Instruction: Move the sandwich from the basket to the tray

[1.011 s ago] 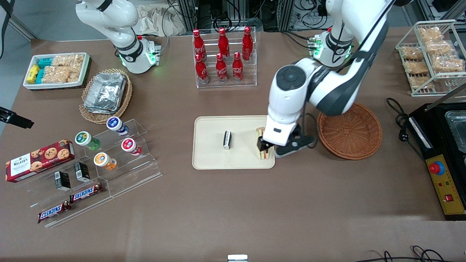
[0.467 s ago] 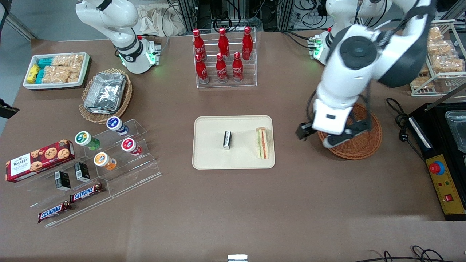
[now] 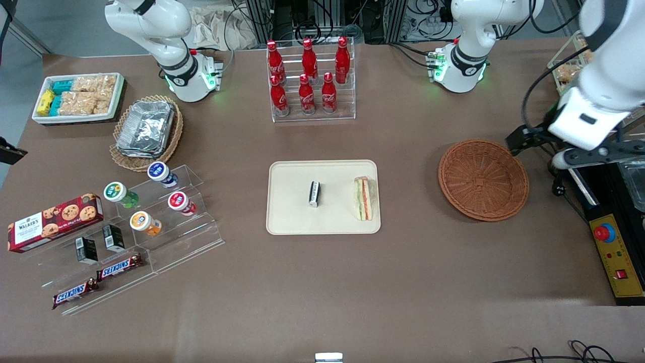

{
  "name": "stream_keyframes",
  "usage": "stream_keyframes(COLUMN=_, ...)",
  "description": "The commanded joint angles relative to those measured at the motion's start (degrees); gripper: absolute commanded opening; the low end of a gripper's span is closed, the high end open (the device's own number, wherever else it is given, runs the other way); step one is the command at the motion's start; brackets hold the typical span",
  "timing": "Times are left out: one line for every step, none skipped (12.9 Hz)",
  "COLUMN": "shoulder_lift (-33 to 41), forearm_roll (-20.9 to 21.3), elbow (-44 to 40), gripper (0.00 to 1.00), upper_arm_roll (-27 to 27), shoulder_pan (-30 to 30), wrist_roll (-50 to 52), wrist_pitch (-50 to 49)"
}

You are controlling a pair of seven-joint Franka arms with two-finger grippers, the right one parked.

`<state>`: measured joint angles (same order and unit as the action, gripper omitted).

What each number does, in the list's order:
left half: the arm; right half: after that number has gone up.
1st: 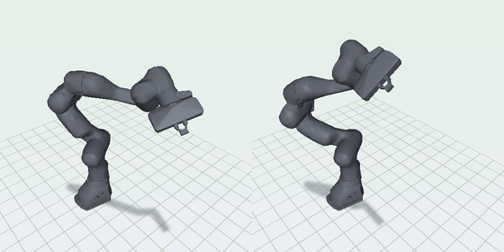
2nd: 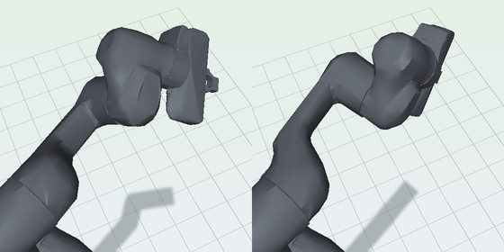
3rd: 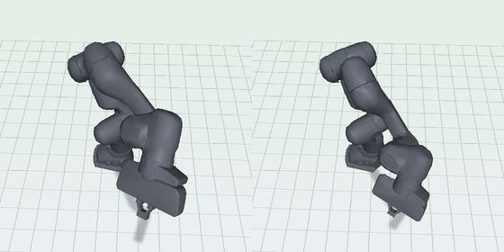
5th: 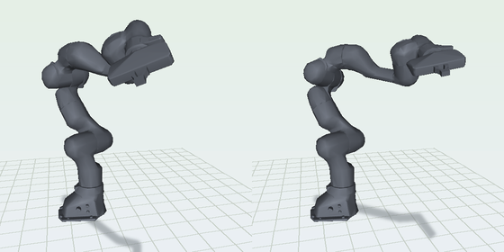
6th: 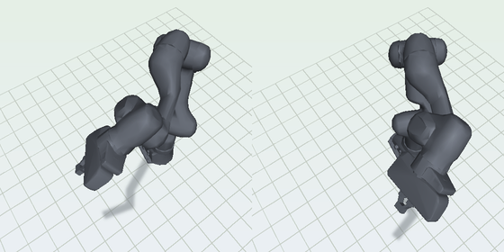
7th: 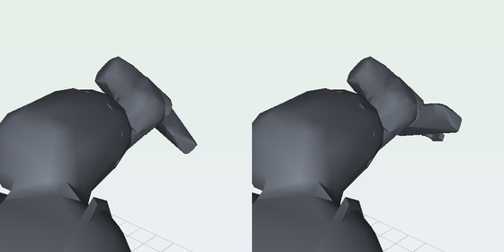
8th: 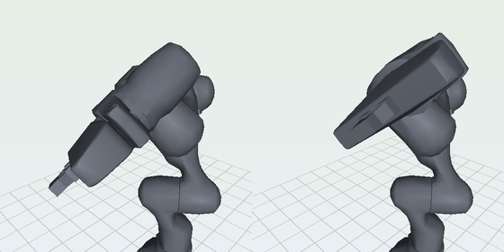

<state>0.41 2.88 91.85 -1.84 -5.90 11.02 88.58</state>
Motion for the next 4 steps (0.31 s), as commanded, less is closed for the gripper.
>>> stream_keyframes(shoulder_lift=1.35, forearm_roll=-0.33, elbow=0.53, gripper=1.00, upper_arm_roll=3.60, shoulder_pan=-1.40, wrist_roll=-8.11, wrist_pitch=-2.44)
stream_keyframes(shoulder_lift=0.82, forearm_roll=-0.33, elbow=-0.87, gripper=1.00, upper_arm_roll=3.51, shoulder_pan=-1.40, wrist_roll=-8.91, wrist_pitch=-2.54)
stream_keyframes(shoulder_lift=0.30, forearm_roll=0.37, elbow=-1.84, gripper=1.00, upper_arm_roll=3.43, shoulder_pan=-1.48, wrist_roll=-8.83, wrist_pitch=-2.54)
stream_keyframes(shoulder_lift=0.20, forearm_roll=0.29, elbow=-2.03, gripper=1.00, upper_arm_roll=3.51, shoulder_pan=-1.31, wrist_roll=-9.00, wrist_pitch=-2.54)
